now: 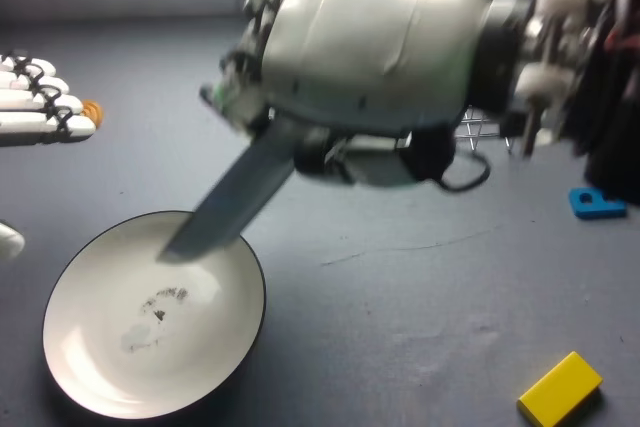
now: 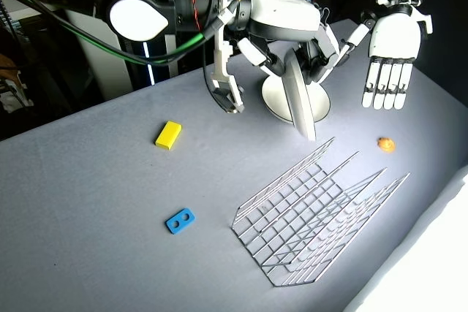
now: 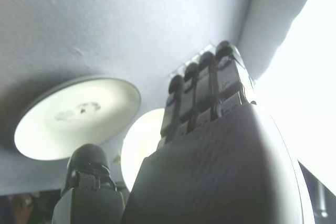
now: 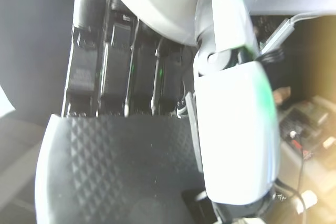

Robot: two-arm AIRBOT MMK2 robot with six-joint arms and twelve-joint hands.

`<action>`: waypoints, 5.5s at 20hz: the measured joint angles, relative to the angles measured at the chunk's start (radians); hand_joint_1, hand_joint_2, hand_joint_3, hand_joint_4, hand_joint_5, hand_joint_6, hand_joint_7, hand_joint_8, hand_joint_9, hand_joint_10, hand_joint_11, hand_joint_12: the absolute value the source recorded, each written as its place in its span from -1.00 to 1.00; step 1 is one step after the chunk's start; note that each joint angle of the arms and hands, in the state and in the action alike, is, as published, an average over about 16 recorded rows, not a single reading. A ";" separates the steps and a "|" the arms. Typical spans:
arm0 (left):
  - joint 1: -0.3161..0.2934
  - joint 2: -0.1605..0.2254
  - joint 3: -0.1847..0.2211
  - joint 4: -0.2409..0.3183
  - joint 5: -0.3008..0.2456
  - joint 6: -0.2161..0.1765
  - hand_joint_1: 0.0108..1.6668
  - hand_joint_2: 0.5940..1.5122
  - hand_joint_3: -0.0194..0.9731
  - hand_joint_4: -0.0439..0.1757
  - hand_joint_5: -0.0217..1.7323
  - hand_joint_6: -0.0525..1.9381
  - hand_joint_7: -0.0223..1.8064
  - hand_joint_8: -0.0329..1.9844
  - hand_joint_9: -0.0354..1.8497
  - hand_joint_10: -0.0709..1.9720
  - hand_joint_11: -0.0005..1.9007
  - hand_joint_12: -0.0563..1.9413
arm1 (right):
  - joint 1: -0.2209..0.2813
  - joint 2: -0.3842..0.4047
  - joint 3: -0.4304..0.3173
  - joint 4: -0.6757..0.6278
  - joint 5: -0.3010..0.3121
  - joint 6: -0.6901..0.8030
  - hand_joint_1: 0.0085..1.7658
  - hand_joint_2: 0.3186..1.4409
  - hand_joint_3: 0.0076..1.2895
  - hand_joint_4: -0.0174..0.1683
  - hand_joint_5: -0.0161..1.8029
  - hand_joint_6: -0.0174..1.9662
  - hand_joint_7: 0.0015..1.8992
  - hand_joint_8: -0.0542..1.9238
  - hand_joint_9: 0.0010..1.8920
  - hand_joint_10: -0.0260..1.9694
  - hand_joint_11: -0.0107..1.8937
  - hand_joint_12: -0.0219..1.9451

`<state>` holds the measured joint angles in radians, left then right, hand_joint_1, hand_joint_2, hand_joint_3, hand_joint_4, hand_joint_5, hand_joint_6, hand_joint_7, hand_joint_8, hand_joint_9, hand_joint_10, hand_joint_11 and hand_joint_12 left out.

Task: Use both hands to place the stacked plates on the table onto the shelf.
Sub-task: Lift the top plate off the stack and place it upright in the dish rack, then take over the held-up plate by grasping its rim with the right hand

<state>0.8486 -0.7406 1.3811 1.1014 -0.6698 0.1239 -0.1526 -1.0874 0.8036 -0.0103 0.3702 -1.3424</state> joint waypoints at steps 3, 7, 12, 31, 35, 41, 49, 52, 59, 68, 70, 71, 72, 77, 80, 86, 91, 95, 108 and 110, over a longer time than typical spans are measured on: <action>0.007 0.001 0.009 0.010 -0.013 -0.001 -0.99 0.14 -0.92 -0.58 -0.92 -0.93 -0.92 -0.96 -0.94 -0.92 -0.98 -0.94 | 0.033 0.033 -0.008 0.015 -0.011 0.039 0.34 0.27 -0.99 -0.83 -0.02 0.04 0.04 0.06 0.14 -0.57 -0.25 0.25; 0.019 0.003 0.022 0.028 -0.050 -0.001 -0.99 0.14 -0.92 -0.57 -0.92 -0.93 -0.92 -0.96 -0.94 -0.92 -0.98 -0.93 | 0.081 0.065 -0.001 0.034 -0.029 0.124 0.34 0.27 -0.99 -0.83 -0.02 0.06 0.03 0.07 0.13 -0.55 -0.25 0.24; 0.039 0.004 0.037 0.071 -0.144 -0.001 -0.99 0.15 -0.92 -0.57 -0.92 -0.93 -0.91 -0.96 -0.94 -0.92 -0.98 -0.92 | 0.134 0.088 0.034 0.062 -0.060 0.258 0.35 0.27 -0.99 -0.84 -0.03 0.06 0.04 0.08 0.12 -0.53 -0.25 0.24; 0.116 -0.027 -0.069 0.246 -0.268 -0.001 -0.99 0.14 -0.93 -0.58 -0.91 -0.93 -0.91 -0.96 -0.93 -0.92 -0.98 -0.93 | 0.193 0.081 0.193 0.136 -0.169 0.576 0.36 0.28 -0.99 -0.88 -0.04 0.04 0.05 0.10 0.11 -0.53 -0.27 0.26; 0.129 -0.042 -0.080 0.223 -0.193 0.000 -0.99 0.14 -0.93 -0.58 -0.91 -0.93 -0.91 -0.96 -0.93 -0.92 -0.98 -0.94 | 0.189 0.079 0.205 0.146 -0.161 0.584 0.36 0.29 -0.99 -0.87 -0.04 0.04 0.05 0.10 0.11 -0.53 -0.28 0.25; 0.168 -0.062 -0.077 0.162 -0.128 0.001 -0.99 0.14 -0.93 -0.59 -0.92 -0.94 -0.91 -0.96 -0.93 -0.92 -0.98 -0.95 | 0.178 0.078 0.231 0.177 -0.148 0.595 0.36 0.29 -0.99 -0.86 -0.03 0.04 0.04 0.11 0.11 -0.53 -0.28 0.25; 0.240 -0.073 -0.077 0.071 -0.078 -0.024 -0.99 0.14 -0.93 -0.63 -0.95 -0.96 -0.92 -0.96 -0.95 -0.93 -0.98 -0.96 | 0.156 0.068 0.277 0.268 -0.155 0.601 0.36 0.30 -0.99 -0.87 -0.03 0.04 0.04 0.12 0.09 -0.51 -0.29 0.27; 0.262 -0.071 -0.082 0.046 -0.054 -0.037 -0.99 0.14 -0.93 -0.66 -0.96 -0.97 -0.92 -0.96 -0.95 -0.94 -0.98 -0.96 | 0.148 0.059 0.300 0.315 -0.170 0.600 0.36 0.31 -0.99 -0.87 -0.03 0.04 0.04 0.12 0.08 -0.50 -0.29 0.27; 0.291 -0.057 -0.092 0.026 0.001 -0.066 -0.99 0.13 -0.93 -0.68 -0.97 -0.98 -0.93 -0.97 -0.97 -0.96 -0.98 -0.94 | 0.134 0.028 0.358 0.399 -0.205 0.598 0.36 0.33 -0.99 -0.87 -0.04 0.04 0.04 0.13 0.07 -0.49 -0.29 0.28; 0.298 -0.037 -0.104 0.029 0.051 -0.073 -0.99 0.13 -0.93 -0.69 -0.97 -0.98 -0.94 -0.97 -0.98 -0.98 -0.98 -0.93 | 0.105 -0.021 0.438 0.452 -0.229 0.599 0.36 0.35 -0.99 -0.87 -0.05 0.04 0.03 0.13 0.08 -0.47 -0.29 0.30; 0.298 -0.034 -0.106 0.029 0.058 -0.074 -0.99 0.13 -0.93 -0.69 -0.97 -0.98 -0.94 -0.97 -0.98 -0.98 -0.98 -0.93 | 0.094 -0.031 0.455 0.456 -0.230 0.600 0.36 0.35 -0.99 -0.87 -0.05 0.04 0.04 0.13 0.08 -0.47 -0.29 0.31; 0.298 -0.032 -0.107 0.029 0.061 -0.074 -0.99 0.13 -0.93 -0.69 -0.97 -0.98 -0.94 -0.97 -0.98 -0.98 -0.98 -0.93 | 0.088 -0.036 0.463 0.459 -0.230 0.600 0.36 0.36 -0.99 -0.87 -0.06 0.04 0.04 0.12 0.09 -0.47 -0.29 0.31; 0.299 -0.031 -0.108 0.029 0.063 -0.074 -0.99 0.13 -0.93 -0.69 -0.97 -0.98 -0.94 -0.97 -0.98 -0.98 -0.98 -0.93 | 0.082 -0.041 0.471 0.461 -0.232 0.600 0.36 0.36 -0.99 -0.87 -0.06 0.04 0.04 0.12 0.09 -0.47 -0.29 0.30; 0.298 -0.028 -0.111 0.030 0.070 -0.074 -0.99 0.13 -0.93 -0.69 -0.97 -0.98 -0.94 -0.97 -0.98 -0.98 -0.98 -0.93 | 0.051 -0.058 0.507 0.466 -0.234 0.599 0.36 0.36 -0.99 -0.87 -0.06 0.04 0.05 0.08 0.11 -0.48 -0.28 0.29; 0.298 -0.028 -0.111 0.030 0.071 -0.074 -0.99 0.13 -0.93 -0.69 -0.97 -0.98 -0.94 -0.97 -0.98 -0.98 -0.98 -0.93 | 0.034 -0.066 0.524 0.466 -0.232 0.598 0.36 0.36 -0.99 -0.87 -0.06 0.03 0.06 0.06 0.12 -0.49 -0.27 0.27; 0.298 -0.028 -0.112 0.030 0.071 -0.074 -0.99 0.13 -0.92 -0.69 -0.97 -0.98 -0.94 -0.97 -0.98 -0.98 -0.98 -0.94 | 0.007 -0.079 0.549 0.465 -0.230 0.597 0.36 0.37 -0.99 -0.87 -0.06 0.03 0.05 0.06 0.11 -0.51 -0.28 0.27; 0.298 -0.028 -0.113 0.030 0.072 -0.074 -0.99 0.12 -0.93 -0.69 -0.97 -0.98 -0.94 -0.97 -0.98 -0.98 -0.98 -0.93 | -0.005 -0.085 0.558 0.466 -0.225 0.596 0.31 0.43 -0.99 -0.86 -0.12 -0.04 0.00 -0.16 0.03 -0.56 -0.38 0.29; 0.298 -0.028 -0.113 0.030 0.073 -0.074 -0.99 0.12 -0.93 -0.69 -0.98 -0.98 -0.94 -0.97 -0.98 -0.98 -0.98 -0.93 | -0.009 -0.086 0.559 0.466 -0.221 0.596 0.25 0.47 -0.99 -0.86 -0.17 -0.28 -0.06 -0.39 -0.05 -0.66 -0.50 0.31; 0.291 -0.025 -0.118 0.032 0.080 -0.074 -0.99 0.13 -0.93 -0.69 -0.98 -0.98 -0.94 -0.97 -0.98 -0.98 -0.98 -0.93 | 0.060 -0.046 0.464 0.361 -0.196 0.554 0.07 0.41 -0.99 -0.84 -0.44 -0.93 -0.42 -0.93 -0.47 -0.93 -0.89 0.04; 0.290 -0.025 -0.119 0.033 0.081 -0.074 -0.99 0.13 -0.92 -0.69 -0.98 -0.98 -0.94 -0.97 -0.98 -0.98 -0.98 -0.93 | 0.075 -0.035 0.423 0.327 -0.179 0.509 0.06 0.35 -0.99 -0.84 -0.54 -0.93 -0.53 -0.93 -0.57 -0.94 -0.92 -0.12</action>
<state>1.1389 -0.7655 1.2616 1.1341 -0.5886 0.0502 -0.0772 -1.1228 1.2263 0.3169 0.1917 -0.8335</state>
